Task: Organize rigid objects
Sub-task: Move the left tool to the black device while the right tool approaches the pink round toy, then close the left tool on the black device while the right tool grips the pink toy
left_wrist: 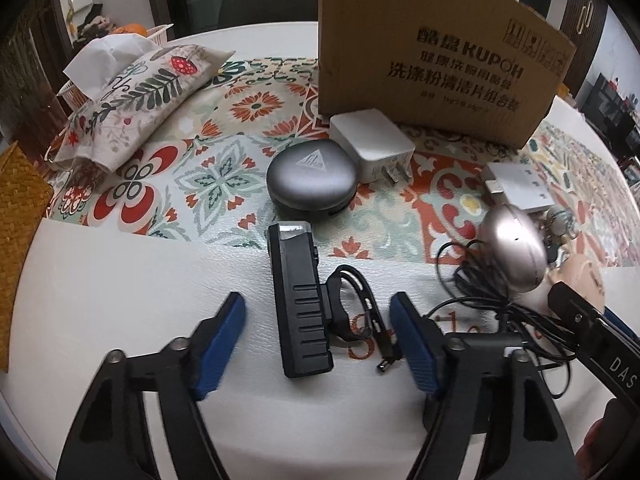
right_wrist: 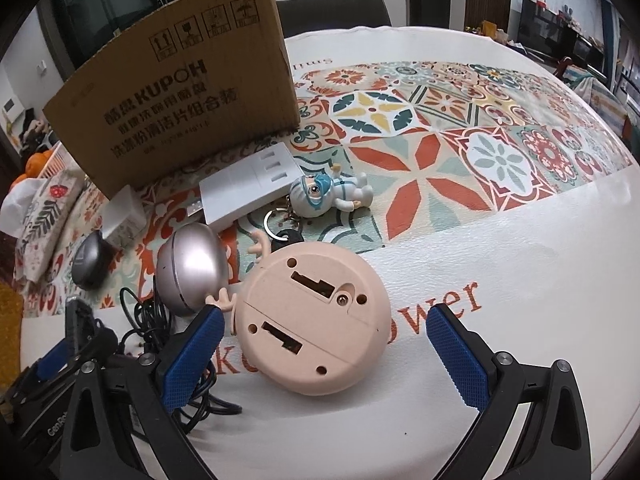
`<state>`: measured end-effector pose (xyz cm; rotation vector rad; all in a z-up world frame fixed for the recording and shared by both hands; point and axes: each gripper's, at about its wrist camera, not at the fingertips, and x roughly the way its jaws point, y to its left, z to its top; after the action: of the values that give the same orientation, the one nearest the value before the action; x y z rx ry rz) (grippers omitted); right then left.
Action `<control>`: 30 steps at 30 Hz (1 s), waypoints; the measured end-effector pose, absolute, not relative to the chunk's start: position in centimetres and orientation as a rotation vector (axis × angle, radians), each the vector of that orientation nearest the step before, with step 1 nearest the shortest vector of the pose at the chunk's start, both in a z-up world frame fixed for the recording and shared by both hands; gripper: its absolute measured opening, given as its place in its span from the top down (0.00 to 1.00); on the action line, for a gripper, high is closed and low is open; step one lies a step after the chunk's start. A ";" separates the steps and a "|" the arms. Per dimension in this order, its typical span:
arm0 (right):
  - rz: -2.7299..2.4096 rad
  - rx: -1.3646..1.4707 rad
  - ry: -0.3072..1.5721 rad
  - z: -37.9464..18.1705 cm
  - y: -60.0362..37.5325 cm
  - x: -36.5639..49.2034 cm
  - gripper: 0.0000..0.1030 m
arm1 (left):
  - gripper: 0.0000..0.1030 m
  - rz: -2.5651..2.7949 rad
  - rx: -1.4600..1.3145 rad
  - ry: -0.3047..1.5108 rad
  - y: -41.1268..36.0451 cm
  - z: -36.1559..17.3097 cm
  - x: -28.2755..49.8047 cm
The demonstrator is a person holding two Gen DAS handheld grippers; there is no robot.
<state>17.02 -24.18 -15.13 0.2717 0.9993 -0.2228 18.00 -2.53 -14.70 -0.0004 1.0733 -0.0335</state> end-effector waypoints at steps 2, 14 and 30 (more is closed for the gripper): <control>-0.229 0.270 1.018 -15.5 -24.3 17.3 0.00 | 0.40 -0.030 0.010 1.062 -2.5 -14.6 18.0; -0.220 0.213 1.010 -15.6 -23.8 17.3 0.26 | 0.58 -0.070 0.003 1.051 -2.2 -14.3 17.6; -0.192 0.170 0.899 -11.3 -23.2 15.7 0.26 | 0.61 -0.136 0.003 0.907 -2.3 -9.8 16.0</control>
<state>15.70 -23.23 -11.33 0.1701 0.8989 -0.1916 15.99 -2.26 -9.78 0.0030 0.9065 -0.1364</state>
